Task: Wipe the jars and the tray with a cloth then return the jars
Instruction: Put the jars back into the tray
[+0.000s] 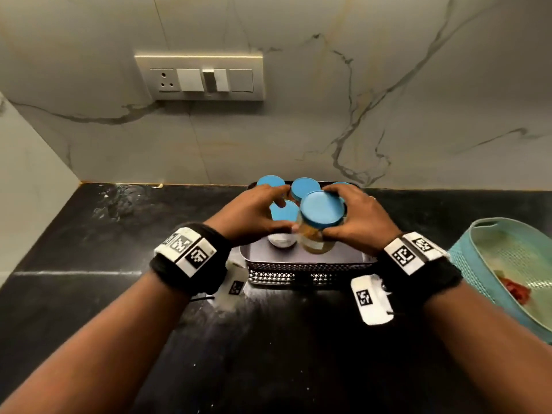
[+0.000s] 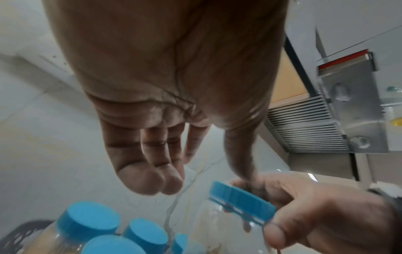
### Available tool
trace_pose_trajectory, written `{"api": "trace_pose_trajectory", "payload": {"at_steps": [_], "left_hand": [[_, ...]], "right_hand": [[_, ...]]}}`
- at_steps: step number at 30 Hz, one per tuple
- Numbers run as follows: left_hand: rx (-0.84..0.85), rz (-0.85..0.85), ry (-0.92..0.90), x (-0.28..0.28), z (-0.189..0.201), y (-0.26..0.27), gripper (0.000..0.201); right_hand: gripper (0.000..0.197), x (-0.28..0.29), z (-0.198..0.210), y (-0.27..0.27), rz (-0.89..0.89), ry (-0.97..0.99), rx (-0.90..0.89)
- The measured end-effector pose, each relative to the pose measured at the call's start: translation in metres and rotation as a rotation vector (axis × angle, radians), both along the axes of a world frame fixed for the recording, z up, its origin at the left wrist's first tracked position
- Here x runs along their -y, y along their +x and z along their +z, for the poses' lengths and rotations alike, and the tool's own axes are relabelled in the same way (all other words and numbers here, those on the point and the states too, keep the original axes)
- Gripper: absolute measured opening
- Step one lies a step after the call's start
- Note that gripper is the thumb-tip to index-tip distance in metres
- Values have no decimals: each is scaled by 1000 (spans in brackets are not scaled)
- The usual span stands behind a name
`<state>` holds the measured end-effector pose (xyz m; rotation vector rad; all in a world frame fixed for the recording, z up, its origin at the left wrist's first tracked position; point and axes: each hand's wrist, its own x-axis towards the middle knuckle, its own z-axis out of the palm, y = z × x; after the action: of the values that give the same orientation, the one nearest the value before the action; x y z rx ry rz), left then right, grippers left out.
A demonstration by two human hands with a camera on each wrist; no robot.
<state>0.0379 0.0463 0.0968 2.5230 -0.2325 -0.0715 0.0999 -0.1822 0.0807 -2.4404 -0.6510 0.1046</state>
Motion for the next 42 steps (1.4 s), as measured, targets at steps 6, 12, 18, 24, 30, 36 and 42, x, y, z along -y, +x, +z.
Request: {"api": "trace_pose_trajectory", "payload": {"at_steps": [6, 12, 18, 24, 30, 36, 42], "left_hand": [[-83, 322, -61, -19, -39, 30, 57], [-50, 489, -135, -24, -63, 35, 38], [-71, 487, -108, -19, -71, 46, 57], [-35, 550, -119, -22, -70, 74, 59], [-201, 532, -112, -28, -76, 107, 63], [-256, 478, -32, -32, -88, 129, 45], [-239, 486, 6, -39, -98, 131, 42]], "right_hand": [[90, 21, -42, 51, -106, -269, -95], [88, 2, -67, 71, 1, -354, -119], [86, -4, -77, 74, 30, -342, -135], [84, 6, -73, 68, 37, -289, -112], [49, 28, -78, 88, -390, -27, -107], [47, 20, -88, 121, -357, -26, -307], [44, 18, -86, 137, -303, 2, -352]]}}
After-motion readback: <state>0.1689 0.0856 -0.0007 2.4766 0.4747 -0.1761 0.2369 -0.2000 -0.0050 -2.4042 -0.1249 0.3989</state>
